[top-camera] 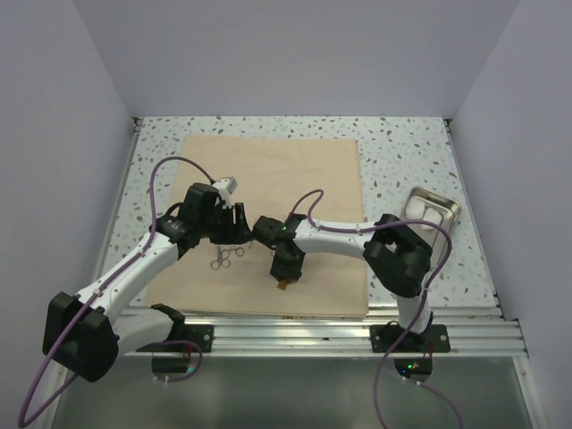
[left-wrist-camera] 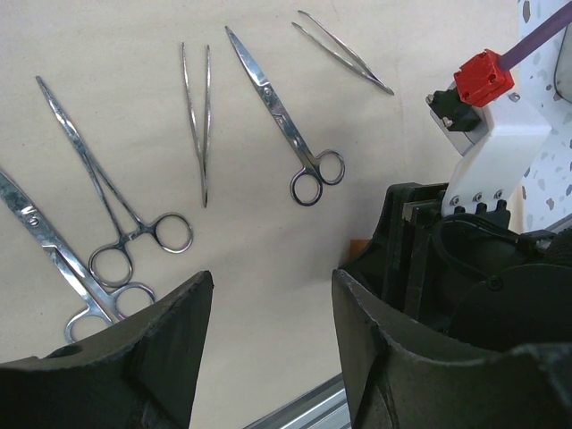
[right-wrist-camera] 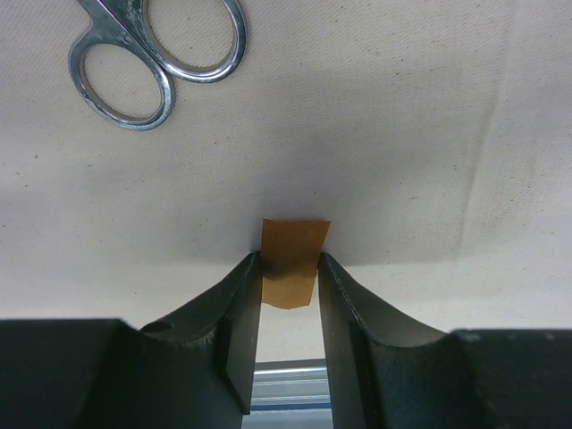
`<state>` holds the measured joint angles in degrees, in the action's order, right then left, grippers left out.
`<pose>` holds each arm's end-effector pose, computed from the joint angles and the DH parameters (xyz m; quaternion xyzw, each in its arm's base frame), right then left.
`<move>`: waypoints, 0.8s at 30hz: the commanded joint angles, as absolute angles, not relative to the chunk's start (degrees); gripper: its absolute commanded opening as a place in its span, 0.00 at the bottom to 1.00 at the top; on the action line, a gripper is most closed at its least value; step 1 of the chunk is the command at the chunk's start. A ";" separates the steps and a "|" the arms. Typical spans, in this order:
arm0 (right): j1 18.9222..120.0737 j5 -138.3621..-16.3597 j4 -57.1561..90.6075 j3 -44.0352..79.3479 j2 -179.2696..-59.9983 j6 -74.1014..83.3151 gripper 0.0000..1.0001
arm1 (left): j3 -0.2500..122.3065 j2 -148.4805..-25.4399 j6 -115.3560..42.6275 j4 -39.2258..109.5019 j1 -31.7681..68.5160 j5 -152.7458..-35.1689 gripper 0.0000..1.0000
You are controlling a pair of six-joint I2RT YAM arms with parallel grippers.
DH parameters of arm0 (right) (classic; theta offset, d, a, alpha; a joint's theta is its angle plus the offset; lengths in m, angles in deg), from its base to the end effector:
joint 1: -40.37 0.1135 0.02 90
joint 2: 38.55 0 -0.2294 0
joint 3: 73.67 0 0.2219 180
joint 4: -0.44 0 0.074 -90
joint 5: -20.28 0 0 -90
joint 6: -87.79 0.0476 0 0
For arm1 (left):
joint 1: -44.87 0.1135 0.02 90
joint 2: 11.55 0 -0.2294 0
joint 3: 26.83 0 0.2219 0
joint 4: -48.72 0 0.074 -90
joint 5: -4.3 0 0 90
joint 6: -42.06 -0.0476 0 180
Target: Prepare the surgical pack
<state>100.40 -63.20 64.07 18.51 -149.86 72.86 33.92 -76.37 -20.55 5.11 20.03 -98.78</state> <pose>0.1687 0.2817 0.1342 0.1340 0.9874 0.0366 0.0765 0.1995 -0.1042 0.2164 0.0205 0.9272 -0.2532 0.2753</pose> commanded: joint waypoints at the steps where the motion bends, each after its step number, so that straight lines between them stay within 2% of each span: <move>1: 100.75 -62.07 63.85 20.24 -150.79 72.94 0.34 | 33.24 -76.33 -21.23 7.46 20.44 -99.85 0.60; 16: 97.51 -54.43 70.44 22.18 -144.56 69.25 0.33 | 33.24 -77.47 -21.40 8.25 20.62 -100.46 0.60; 24: 83.37 -46.62 74.57 13.75 -132.35 60.05 0.33 | 34.03 -78.35 -21.84 8.34 20.88 -100.64 0.61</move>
